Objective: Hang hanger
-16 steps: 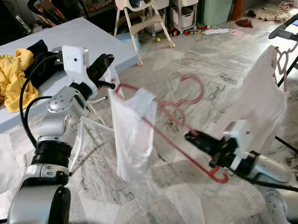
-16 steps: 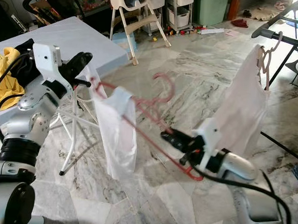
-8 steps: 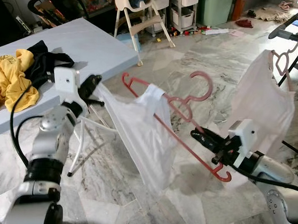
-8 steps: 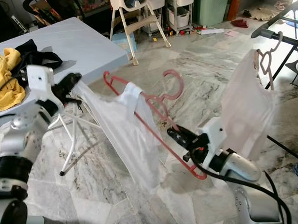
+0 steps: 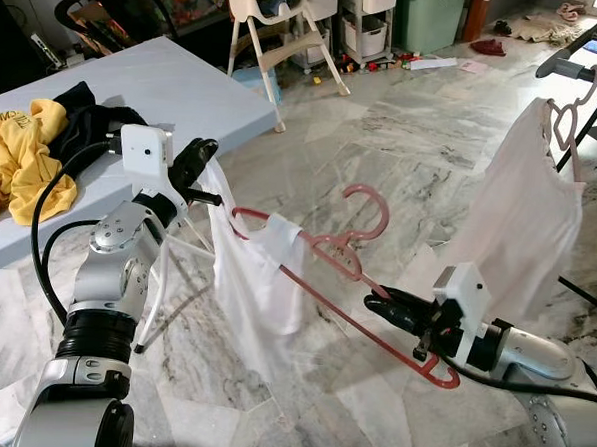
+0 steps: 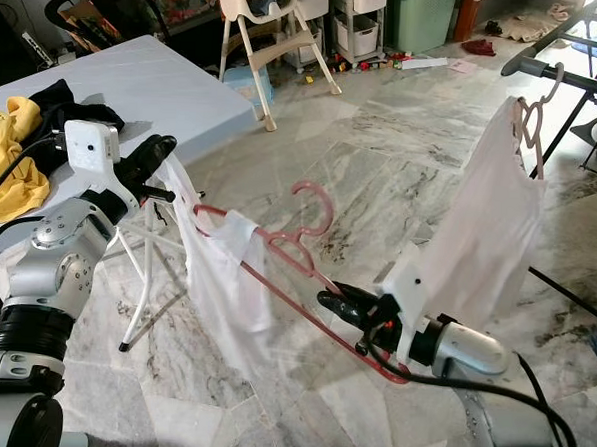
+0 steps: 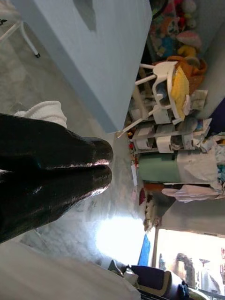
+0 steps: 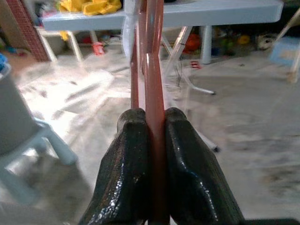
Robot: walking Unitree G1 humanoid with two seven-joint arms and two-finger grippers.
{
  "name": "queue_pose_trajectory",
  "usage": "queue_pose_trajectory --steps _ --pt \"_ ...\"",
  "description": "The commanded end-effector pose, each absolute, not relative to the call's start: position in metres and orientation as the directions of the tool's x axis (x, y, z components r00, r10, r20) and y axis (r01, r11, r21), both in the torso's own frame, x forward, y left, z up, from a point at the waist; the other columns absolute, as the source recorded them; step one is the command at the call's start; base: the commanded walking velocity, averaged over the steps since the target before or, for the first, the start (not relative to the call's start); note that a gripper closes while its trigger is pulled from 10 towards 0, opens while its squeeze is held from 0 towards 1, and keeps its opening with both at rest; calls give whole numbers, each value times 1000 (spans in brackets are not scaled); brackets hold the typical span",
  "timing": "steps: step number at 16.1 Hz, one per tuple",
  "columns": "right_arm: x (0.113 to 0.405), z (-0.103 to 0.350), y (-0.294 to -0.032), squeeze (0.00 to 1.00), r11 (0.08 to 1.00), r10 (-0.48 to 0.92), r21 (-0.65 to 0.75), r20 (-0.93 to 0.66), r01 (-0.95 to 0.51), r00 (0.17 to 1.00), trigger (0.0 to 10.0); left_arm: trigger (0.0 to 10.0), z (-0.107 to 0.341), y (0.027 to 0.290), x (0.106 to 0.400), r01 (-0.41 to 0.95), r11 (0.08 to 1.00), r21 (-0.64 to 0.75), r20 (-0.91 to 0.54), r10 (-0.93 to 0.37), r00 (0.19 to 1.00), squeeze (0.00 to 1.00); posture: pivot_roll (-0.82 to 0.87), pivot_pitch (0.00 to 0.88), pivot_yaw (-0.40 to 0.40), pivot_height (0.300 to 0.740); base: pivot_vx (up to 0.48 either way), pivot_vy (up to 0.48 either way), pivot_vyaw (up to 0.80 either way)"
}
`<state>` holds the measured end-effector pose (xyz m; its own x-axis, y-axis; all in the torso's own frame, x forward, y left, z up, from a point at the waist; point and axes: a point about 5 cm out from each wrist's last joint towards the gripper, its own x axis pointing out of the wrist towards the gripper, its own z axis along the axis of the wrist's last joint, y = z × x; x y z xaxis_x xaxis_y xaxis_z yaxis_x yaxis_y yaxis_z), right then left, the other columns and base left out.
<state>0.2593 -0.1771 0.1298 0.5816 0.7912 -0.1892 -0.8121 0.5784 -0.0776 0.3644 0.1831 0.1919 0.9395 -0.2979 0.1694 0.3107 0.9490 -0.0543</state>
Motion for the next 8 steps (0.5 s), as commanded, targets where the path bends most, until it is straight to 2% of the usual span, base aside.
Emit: queue_pose_trajectory --steps 1,4,8 --pt "265 130 -170 0 607 770 -124 -156 -785 619 10000 0 187 186 360 304 952 -37 151 -295 943 0 -146 86 176 740 0 0 0" --pt "264 125 -164 0 630 758 -104 -135 -770 639 10000 0 166 184 353 300 952 -57 98 -293 951 0 -142 86 173 740 0 0 0" --pt "255 120 -163 0 575 798 -78 -168 -814 580 10000 0 150 182 347 312 948 -62 54 -309 950 0 -146 87 172 740 0 0 0"
